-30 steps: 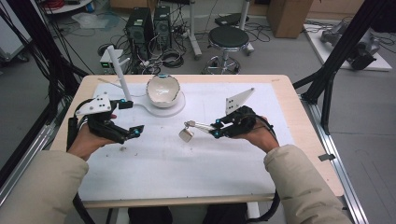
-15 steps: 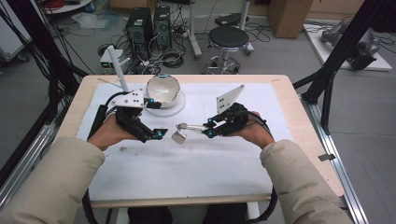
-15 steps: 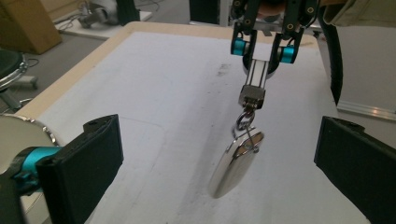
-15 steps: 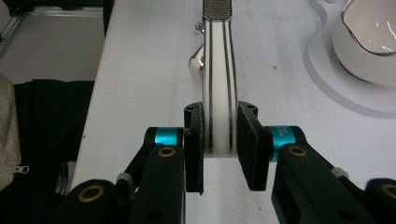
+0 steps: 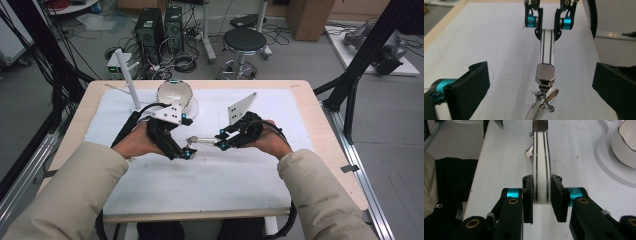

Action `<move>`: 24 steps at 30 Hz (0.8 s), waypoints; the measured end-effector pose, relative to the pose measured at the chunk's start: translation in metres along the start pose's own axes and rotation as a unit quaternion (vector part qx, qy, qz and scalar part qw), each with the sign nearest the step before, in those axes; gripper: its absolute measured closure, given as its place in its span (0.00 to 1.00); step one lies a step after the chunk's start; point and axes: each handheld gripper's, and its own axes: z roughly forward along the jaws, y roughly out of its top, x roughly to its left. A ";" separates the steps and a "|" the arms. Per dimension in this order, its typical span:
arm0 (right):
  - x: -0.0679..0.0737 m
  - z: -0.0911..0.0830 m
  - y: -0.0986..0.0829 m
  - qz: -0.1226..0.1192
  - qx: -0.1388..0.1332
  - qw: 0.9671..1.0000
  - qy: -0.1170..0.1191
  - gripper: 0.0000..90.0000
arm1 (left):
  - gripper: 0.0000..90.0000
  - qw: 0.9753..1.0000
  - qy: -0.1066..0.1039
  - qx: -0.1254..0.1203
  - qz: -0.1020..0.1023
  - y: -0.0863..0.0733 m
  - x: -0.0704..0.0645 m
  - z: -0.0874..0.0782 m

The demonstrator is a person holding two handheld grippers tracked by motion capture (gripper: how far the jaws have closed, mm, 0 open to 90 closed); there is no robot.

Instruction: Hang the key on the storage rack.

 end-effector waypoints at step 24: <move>0.003 0.006 0.002 -0.001 0.015 1.000 0.012 0.82 | 0.37 0.998 -0.031 0.049 0.005 0.001 -0.003 0.013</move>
